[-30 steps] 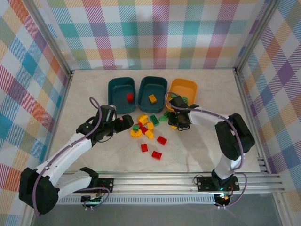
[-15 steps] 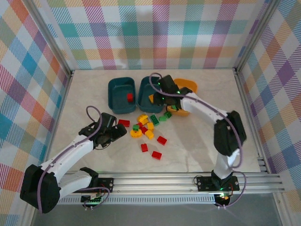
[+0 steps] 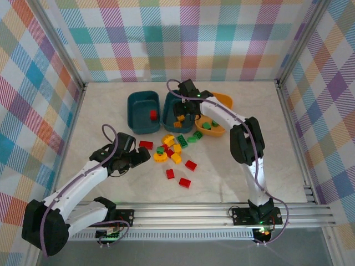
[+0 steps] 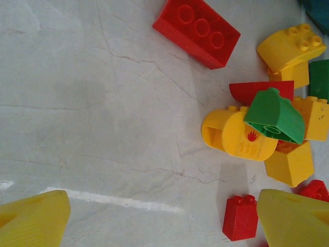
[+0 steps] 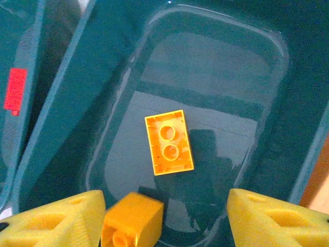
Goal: Sort the legos into containers by color
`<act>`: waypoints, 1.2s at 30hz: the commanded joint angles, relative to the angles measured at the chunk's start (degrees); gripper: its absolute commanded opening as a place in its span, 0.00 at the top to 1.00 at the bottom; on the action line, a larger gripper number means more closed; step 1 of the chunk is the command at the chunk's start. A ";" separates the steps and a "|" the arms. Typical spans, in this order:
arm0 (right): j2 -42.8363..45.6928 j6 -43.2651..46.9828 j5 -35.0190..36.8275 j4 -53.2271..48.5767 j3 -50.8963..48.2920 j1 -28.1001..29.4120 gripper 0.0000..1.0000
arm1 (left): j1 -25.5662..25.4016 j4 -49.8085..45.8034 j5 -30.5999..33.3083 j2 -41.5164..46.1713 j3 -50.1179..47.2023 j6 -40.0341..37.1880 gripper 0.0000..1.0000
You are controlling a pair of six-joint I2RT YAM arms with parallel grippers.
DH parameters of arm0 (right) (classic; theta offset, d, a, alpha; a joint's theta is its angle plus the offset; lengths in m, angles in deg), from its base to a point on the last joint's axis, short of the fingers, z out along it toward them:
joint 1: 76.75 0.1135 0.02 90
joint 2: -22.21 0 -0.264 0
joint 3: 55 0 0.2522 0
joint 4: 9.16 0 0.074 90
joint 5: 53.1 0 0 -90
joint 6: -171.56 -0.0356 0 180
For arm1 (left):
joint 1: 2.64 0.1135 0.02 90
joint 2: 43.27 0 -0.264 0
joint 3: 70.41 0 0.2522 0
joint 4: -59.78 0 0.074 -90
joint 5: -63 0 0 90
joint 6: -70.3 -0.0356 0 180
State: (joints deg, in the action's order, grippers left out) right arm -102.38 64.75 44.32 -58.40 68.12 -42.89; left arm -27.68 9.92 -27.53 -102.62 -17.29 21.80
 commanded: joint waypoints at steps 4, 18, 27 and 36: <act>14.26 0.13 -0.78 3.89 -12.95 2.96 0.38 | -0.50 1.02 -0.66 -3.19 3.12 -2.08 0.09; 34.96 -5.04 -0.91 9.24 -47.23 5.58 0.46 | -0.01 13.30 1.07 -15.71 6.67 35.30 0.13; 42.63 -7.42 0.26 9.43 -54.88 5.59 0.46 | 0.62 7.19 2.41 -28.23 17.38 43.29 0.26; 47.85 -6.69 1.77 8.25 -56.66 5.51 0.45 | 1.70 4.95 -2.89 -35.92 22.13 43.58 0.18</act>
State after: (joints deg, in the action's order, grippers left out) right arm -56.35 58.38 45.13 -49.92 12.58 -37.09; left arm -26.69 18.34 -28.97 -138.07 3.32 64.11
